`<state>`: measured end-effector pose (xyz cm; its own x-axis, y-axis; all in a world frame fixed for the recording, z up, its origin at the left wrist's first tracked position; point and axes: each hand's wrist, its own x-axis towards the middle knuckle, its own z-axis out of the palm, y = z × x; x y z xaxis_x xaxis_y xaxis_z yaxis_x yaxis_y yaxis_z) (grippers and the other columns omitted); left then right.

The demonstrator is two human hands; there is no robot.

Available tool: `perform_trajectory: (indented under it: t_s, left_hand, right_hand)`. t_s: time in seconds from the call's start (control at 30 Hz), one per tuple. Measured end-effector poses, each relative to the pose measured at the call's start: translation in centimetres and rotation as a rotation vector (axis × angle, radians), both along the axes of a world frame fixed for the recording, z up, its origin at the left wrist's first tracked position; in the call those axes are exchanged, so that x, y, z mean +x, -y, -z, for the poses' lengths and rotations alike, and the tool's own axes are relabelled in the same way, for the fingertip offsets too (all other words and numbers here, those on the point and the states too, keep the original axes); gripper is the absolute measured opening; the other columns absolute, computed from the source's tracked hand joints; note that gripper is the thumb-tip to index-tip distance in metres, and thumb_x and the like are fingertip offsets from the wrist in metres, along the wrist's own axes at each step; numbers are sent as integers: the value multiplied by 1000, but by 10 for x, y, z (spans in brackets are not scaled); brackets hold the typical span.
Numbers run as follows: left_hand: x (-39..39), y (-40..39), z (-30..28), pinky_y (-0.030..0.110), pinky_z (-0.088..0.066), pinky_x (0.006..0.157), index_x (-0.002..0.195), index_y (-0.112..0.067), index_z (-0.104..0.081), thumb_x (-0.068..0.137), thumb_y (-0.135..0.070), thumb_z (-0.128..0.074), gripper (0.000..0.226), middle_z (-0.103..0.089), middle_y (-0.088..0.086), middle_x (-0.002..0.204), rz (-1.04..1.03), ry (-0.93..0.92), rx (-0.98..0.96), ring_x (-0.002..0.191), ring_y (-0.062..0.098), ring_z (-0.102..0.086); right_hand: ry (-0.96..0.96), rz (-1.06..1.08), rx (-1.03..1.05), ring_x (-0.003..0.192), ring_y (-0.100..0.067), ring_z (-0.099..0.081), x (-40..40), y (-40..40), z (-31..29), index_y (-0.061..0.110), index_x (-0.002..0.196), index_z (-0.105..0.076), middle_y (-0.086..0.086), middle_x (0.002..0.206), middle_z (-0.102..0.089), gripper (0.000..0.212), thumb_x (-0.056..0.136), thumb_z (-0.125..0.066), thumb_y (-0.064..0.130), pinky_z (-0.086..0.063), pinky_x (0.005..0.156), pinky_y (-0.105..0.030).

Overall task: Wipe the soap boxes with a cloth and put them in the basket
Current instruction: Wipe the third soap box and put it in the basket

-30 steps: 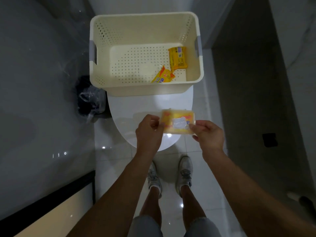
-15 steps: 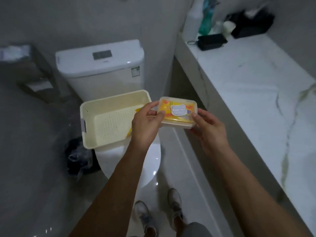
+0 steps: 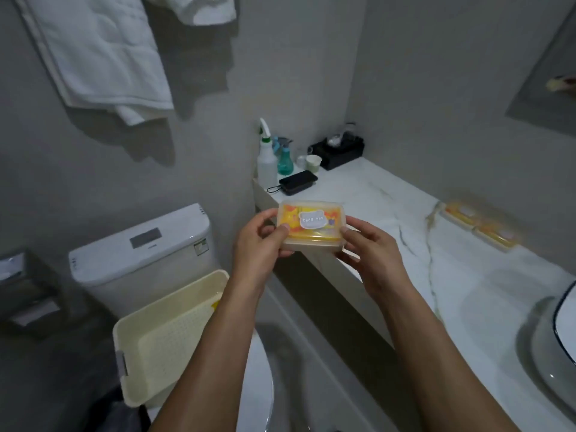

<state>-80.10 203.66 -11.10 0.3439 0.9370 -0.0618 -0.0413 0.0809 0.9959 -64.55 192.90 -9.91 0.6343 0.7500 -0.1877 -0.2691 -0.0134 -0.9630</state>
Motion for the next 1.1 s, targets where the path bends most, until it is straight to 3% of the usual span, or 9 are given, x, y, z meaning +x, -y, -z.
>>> perform_trajectory:
  t_s: [0.17, 0.37, 0.63, 0.87, 1.0, 1.1]
  left_hand:
    - [45, 12, -12, 39, -62, 68, 117, -24, -68, 85, -17, -75, 33, -69, 13, 105, 82, 16, 11, 87, 23, -73]
    - [122, 23, -15, 36, -62, 67, 122, -23, -68, 86, -19, -75, 36, -67, 10, 106, 153, -20, 34, 81, 20, -74]
    - [262, 60, -8, 35, -62, 69, 121, -19, -68, 88, -17, -73, 33, -68, 12, 106, 328, -58, 38, 82, 21, -74]
    - [370, 100, 6, 33, -61, 65, 110, -13, -69, 87, -13, -73, 24, -68, 22, 99, 457, -56, 20, 69, 20, -72]
    - [411, 113, 19, 44, -62, 73, 110, -16, -70, 86, -16, -73, 24, -68, 18, 101, 543, -86, 18, 65, 17, -72]
    - [437, 116, 27, 50, -61, 78, 108, -19, -70, 84, -17, -74, 24, -69, 13, 98, 591, -97, 24, 62, 15, -71]
  right_hand:
    - [12, 105, -6, 96, -27, -73, 37, 25, -10, 10, 122, -68, -9, 104, -76, 27, 96, -61, 7, -61, 74, -34]
    - [23, 196, -11, 92, -25, -74, 102, 50, -9, 11, 118, -70, -9, 102, -76, 24, 96, -61, 8, -59, 68, -29]
    - [6, 391, -14, 94, -29, -73, 217, 105, 3, 8, 122, -67, -14, 101, -76, 30, 93, -60, 3, -59, 72, -33]
    - [-24, 579, -27, 101, -35, -71, 292, 158, 11, 9, 118, -68, -16, 104, -75, 27, 93, -61, 4, -61, 80, -37]
    - [-75, 709, -52, 102, -36, -70, 320, 174, 21, 7, 113, -67, -18, 108, -72, 22, 91, -64, 5, -61, 82, -40]
    - [-96, 777, -58, 103, -36, -69, 336, 180, 32, 7, 113, -67, -20, 111, -71, 23, 90, -65, 6, -60, 75, -36]
